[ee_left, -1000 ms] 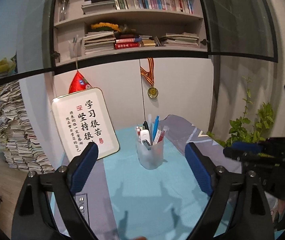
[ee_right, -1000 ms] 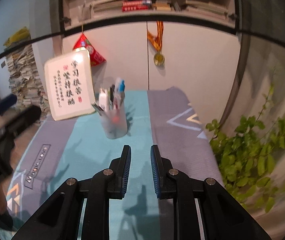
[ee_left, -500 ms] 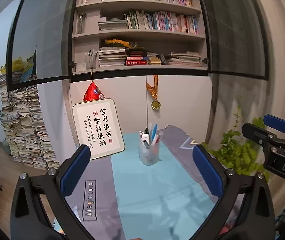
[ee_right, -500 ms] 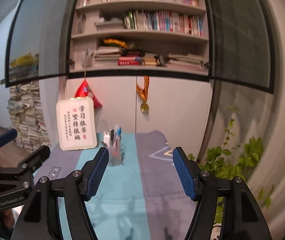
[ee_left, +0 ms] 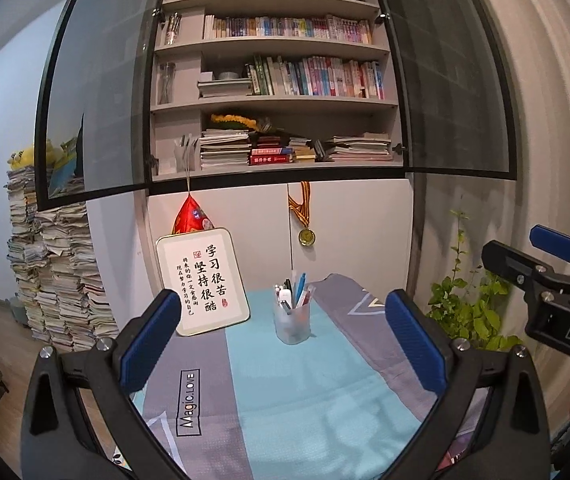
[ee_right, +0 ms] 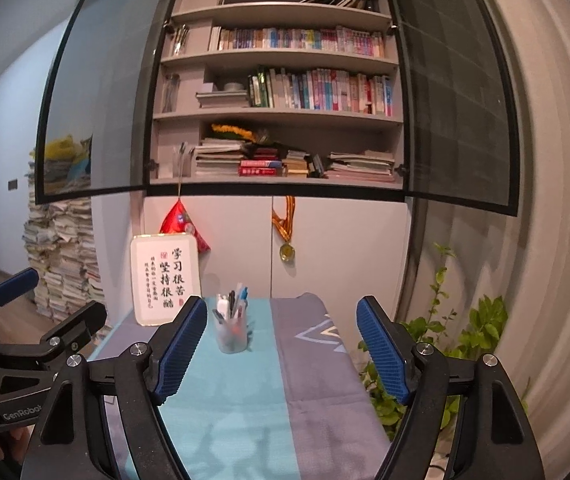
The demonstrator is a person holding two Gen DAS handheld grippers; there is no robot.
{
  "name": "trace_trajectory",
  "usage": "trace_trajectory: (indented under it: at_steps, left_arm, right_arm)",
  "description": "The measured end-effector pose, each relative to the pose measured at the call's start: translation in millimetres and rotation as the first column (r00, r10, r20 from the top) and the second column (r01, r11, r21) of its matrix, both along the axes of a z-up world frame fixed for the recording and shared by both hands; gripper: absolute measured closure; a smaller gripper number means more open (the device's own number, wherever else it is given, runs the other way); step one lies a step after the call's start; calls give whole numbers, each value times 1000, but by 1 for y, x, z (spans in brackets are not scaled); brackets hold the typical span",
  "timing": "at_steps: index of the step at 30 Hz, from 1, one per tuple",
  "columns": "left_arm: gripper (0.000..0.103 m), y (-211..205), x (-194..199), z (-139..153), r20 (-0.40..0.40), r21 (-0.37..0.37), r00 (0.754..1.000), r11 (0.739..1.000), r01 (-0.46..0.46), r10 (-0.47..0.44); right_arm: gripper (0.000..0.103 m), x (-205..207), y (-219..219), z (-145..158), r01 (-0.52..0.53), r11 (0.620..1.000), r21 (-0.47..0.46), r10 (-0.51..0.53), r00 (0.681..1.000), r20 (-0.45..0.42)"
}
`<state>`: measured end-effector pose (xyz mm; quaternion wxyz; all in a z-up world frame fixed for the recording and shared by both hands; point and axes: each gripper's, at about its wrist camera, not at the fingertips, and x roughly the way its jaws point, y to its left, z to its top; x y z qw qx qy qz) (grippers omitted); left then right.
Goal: Organize stationery
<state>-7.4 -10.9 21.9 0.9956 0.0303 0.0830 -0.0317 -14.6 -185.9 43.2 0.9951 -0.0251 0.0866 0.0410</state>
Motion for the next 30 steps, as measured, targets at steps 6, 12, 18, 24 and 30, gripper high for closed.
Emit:
trace_trajectory:
  at_steps: [6, 12, 18, 24, 30]
  left_arm:
    - [1, -5, -4, 0, 4, 12, 1000, 1000, 10, -10]
    - [1, -6, -5, -1, 2, 15, 1000, 1000, 9, -9]
    - [1, -7, -7, -2, 1, 19, 1000, 1000, 8, -8]
    - [1, -8, -10, -2, 13, 26, 1000, 1000, 3, -3]
    - [1, -7, -12, 0, 21, 19, 1000, 1000, 2, -3]
  right_arm:
    - [24, -4, -5, 0, 2, 1000, 14, -2, 1000, 3]
    - [24, -5, -7, -1, 6, 1000, 21, -6, 1000, 2]
    - [23, -7, -8, -2, 7, 1000, 29, -7, 1000, -3]
    - [23, -8, -8, -2, 7, 1000, 28, -7, 1000, -3]
    - [22, -8, -8, -2, 8, 1000, 28, -8, 1000, -3]
